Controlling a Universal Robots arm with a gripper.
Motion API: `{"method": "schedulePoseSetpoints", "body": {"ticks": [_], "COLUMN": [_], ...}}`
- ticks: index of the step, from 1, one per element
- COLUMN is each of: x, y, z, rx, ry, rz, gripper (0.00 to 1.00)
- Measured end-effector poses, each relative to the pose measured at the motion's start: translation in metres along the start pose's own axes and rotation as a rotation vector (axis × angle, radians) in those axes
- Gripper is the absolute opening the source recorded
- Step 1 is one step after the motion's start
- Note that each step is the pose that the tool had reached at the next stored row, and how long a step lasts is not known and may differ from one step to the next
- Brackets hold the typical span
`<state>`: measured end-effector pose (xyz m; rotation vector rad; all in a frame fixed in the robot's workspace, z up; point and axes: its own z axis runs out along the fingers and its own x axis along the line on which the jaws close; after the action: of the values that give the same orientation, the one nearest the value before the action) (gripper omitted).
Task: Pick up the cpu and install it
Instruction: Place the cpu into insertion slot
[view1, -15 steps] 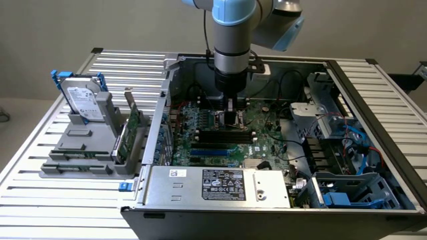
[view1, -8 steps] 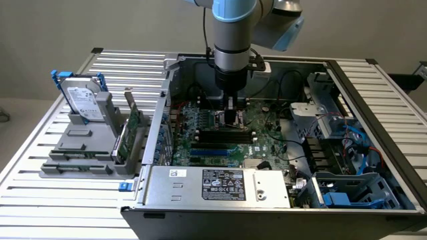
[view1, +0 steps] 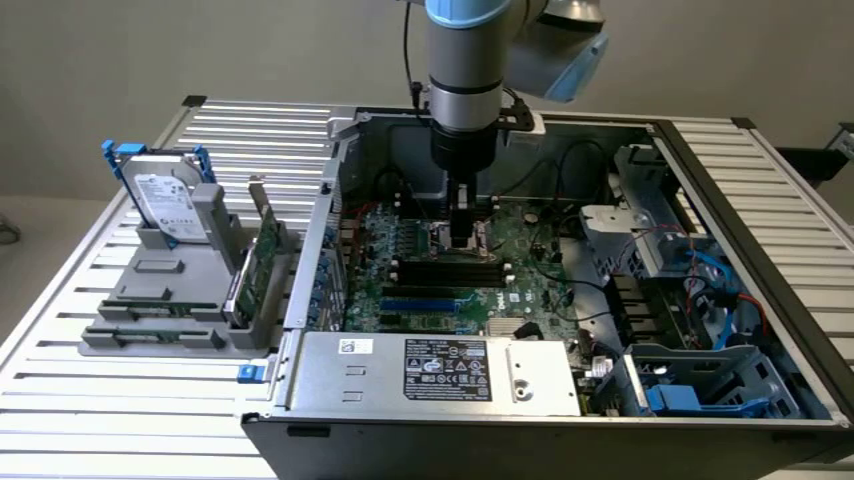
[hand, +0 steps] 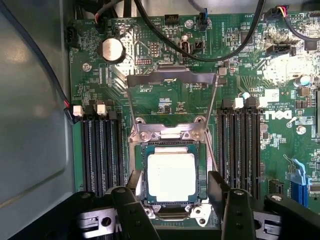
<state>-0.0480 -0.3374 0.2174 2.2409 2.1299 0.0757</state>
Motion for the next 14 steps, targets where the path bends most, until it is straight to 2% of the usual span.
{"method": "schedulePoseSetpoints", "body": {"ticks": [1,2,3,4,5,6,7,9,11,12,14], "x": [0.0,0.0,0.0,0.0,0.0001,0.0,0.0,0.0,0.0,0.0,0.0], "y": [0.0001,0.0003,0.0004,0.0004,0.0006,0.0007,0.0007,0.0008,0.001,0.0011,0.0017], "z": [-0.0011,-0.002,-0.0026,-0.0028,-0.003,-0.0033,-0.0035,-0.0038,-0.0043,-0.0047,-0.0061], "rx": [0.0001,0.0,0.0,0.0,-0.0001,0.0,0.0,0.0,0.0001,0.0001,0.0001], "ry": [-0.0001,-0.0001,0.0,0.0001,0.0002,0.0,0.0,0.0,-0.0002,-0.0002,-0.0002], "rz": [0.0,0.0,0.0,0.0,0.0,0.0,0.0,0.0,0.001,0.001,0.001], "gripper": [0.7,0.76,0.76,0.82,0.82,0.88,0.88,0.86,0.73,0.73,0.62]}}
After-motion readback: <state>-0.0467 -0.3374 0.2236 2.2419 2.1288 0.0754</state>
